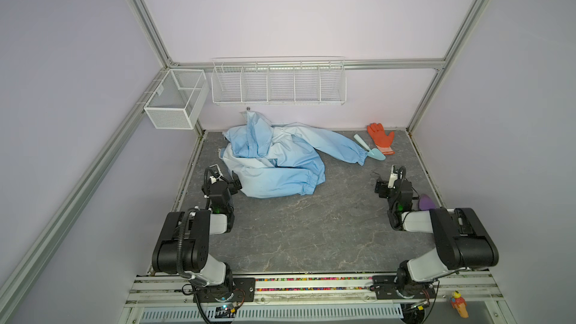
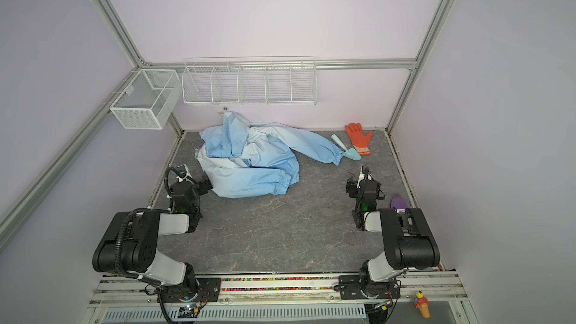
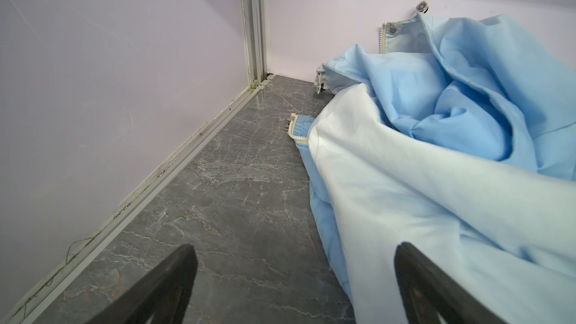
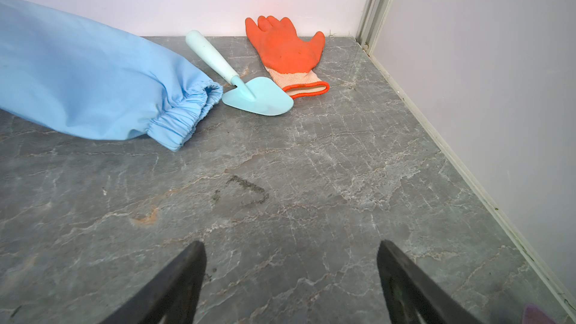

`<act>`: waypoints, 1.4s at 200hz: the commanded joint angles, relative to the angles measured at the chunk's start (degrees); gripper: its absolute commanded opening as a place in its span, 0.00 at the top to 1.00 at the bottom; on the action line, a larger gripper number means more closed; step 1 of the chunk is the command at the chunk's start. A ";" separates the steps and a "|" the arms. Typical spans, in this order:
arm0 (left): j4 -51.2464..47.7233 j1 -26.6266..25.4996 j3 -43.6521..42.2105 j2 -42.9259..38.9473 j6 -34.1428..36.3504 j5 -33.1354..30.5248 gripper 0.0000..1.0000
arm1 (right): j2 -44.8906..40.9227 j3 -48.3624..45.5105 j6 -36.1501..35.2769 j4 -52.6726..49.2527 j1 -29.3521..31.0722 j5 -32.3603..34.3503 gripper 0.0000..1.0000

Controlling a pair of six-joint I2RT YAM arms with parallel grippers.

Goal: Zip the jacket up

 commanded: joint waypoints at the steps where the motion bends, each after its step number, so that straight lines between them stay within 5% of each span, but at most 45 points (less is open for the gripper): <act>1: 1.46 -0.18 -0.25 0.47 0.93 -0.47 0.01 | -0.47 0.25 -1.12 1.12 0.05 0.36 0.11; 99: 1.47 -0.11 -0.45 -0.77 1.01 -0.46 0.01 | -1.12 0.11 -0.77 1.90 0.04 2.13 0.11; 115: -12.02 -0.09 2.45 -8.17 -1.41 -4.65 0.01 | -4.66 1.52 -1.89 -2.52 0.06 -0.66 0.12; 137: -43.19 -0.09 13.39 -16.76 -13.11 -12.34 0.01 | -12.27 11.70 2.99 -29.43 0.05 2.76 0.12; 169: -55.77 -0.31 17.85 -28.00 -19.35 -0.63 0.01 | -15.60 26.17 12.75 -60.62 -0.03 4.91 0.11; 196: -66.73 -0.58 22.38 -36.07 -27.18 2.01 0.01 | -18.57 35.54 17.30 -76.48 0.06 -4.26 0.11; 227: -77.12 -0.52 27.88 -39.30 -32.34 6.09 0.01 | -24.92 42.83 17.22 -84.38 1.28 -12.47 0.12; 253: -79.80 1.64 28.84 -37.03 -39.90 15.25 0.01 | -32.29 44.36 14.43 -81.56 2.42 -19.82 0.12; 266: -79.65 4.69 27.14 -33.92 -45.70 21.59 0.01 | -36.53 41.43 17.11 -76.83 2.35 -16.80 0.11; 280: -73.27 5.93 23.62 -30.35 -48.78 28.89 0.08 | -39.14 40.14 31.85 -79.61 1.70 -6.32 0.12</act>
